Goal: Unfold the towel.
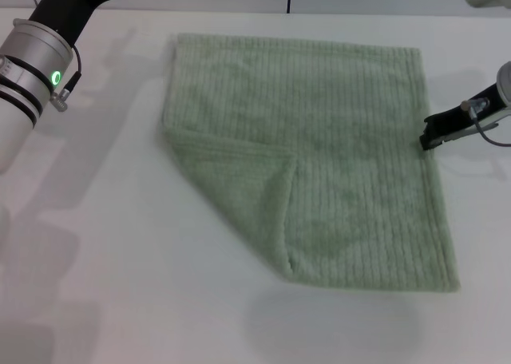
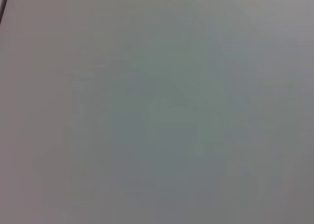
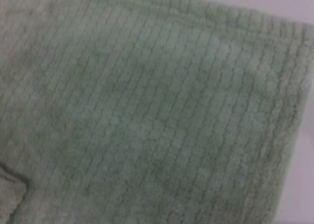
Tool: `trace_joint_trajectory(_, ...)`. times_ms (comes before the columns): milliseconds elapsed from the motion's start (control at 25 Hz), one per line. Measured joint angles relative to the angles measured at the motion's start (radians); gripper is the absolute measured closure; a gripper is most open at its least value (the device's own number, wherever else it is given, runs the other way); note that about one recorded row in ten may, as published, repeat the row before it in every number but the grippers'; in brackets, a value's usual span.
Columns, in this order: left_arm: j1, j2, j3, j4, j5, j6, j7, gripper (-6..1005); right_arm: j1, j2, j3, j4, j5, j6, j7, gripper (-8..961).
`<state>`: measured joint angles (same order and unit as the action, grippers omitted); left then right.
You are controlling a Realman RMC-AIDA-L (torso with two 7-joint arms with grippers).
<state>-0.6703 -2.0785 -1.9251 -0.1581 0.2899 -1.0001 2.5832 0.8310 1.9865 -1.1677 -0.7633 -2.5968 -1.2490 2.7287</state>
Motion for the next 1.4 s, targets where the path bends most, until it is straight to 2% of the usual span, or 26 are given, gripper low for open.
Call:
trace_joint_trajectory(800, -0.001, 0.000, 0.005, -0.008, 0.000, 0.000, -0.008, 214, 0.025, 0.000, 0.048, 0.091, 0.007, 0.007, -0.062, 954)
trace_joint_trajectory(1000, 0.000, 0.000, 0.009, -0.013, 0.000, -0.001, -0.013, 214, 0.042, -0.009, 0.049, 0.130, 0.005, 0.015, -0.066, 954)
trace_joint_trajectory(1400, -0.005, 0.001, 0.016, -0.022, 0.008, -0.001, -0.017, 214, 0.054, -0.010, 0.050, 0.146, 0.003, 0.020, -0.072, 954)
